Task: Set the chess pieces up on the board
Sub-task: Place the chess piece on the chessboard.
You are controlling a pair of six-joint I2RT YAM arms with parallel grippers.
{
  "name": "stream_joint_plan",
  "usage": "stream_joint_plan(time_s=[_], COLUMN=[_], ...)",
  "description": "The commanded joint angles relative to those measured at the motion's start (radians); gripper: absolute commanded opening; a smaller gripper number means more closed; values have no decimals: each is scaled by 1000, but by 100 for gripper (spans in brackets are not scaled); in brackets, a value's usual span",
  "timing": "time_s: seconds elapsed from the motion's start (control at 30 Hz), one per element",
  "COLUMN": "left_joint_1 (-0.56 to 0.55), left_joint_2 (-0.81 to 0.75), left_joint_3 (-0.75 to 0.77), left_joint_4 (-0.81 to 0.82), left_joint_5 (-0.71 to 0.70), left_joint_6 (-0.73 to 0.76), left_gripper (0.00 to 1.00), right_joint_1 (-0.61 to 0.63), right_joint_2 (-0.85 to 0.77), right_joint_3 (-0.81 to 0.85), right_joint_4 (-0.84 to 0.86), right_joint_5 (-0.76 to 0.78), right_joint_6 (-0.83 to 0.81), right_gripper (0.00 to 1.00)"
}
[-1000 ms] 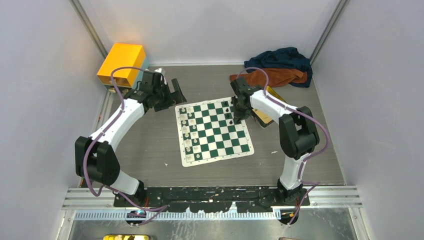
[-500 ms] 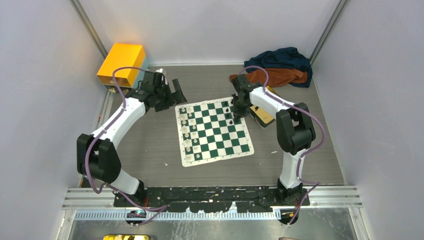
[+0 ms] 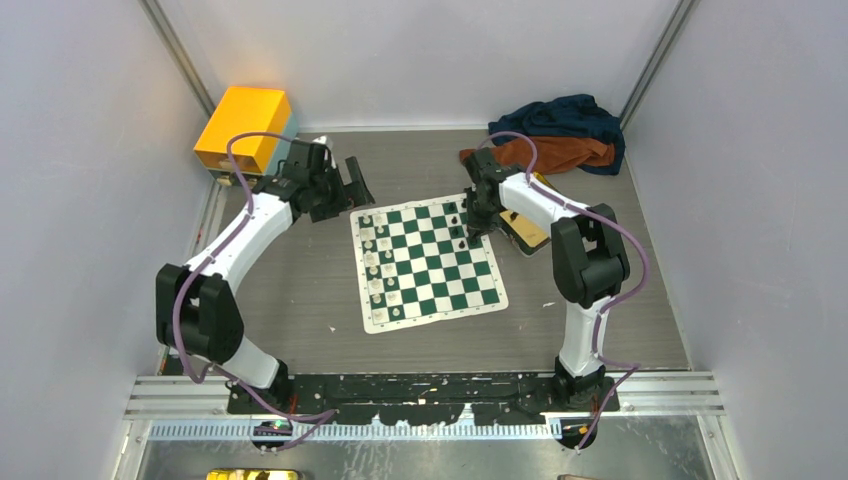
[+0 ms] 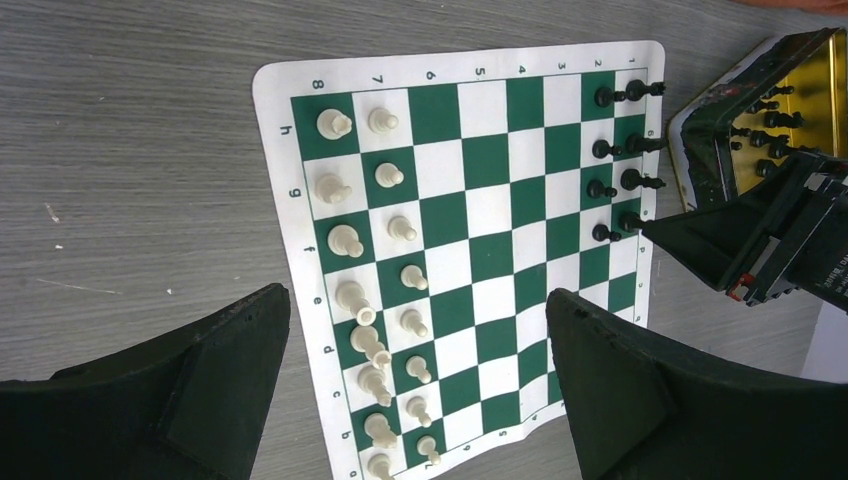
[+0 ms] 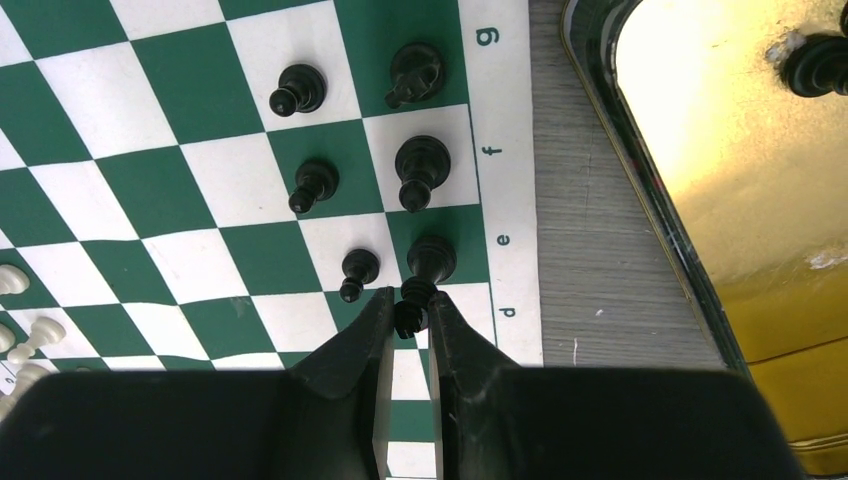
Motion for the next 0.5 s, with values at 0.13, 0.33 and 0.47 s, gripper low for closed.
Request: stream_joint_plan(time_s=[0.13, 0.33, 0.47], left_joint_1=[-3, -4, -4], left_joint_2=[11, 18, 22], left_joint_3=[43, 46, 50], left_joint_4=[35, 37, 37], left_joint_5=[12, 13, 13], left_joint_6=[5, 3, 3], left_gripper=[100, 100, 100], right_joint_1=[-9, -13, -14], right_joint_2=[4, 10, 11], right_joint_3=[25, 21, 21], right_joint_4=[8, 11, 13], right_joint_5=[-6, -42, -47], right_joint_6=[10, 13, 14], right_gripper=[9, 13, 17])
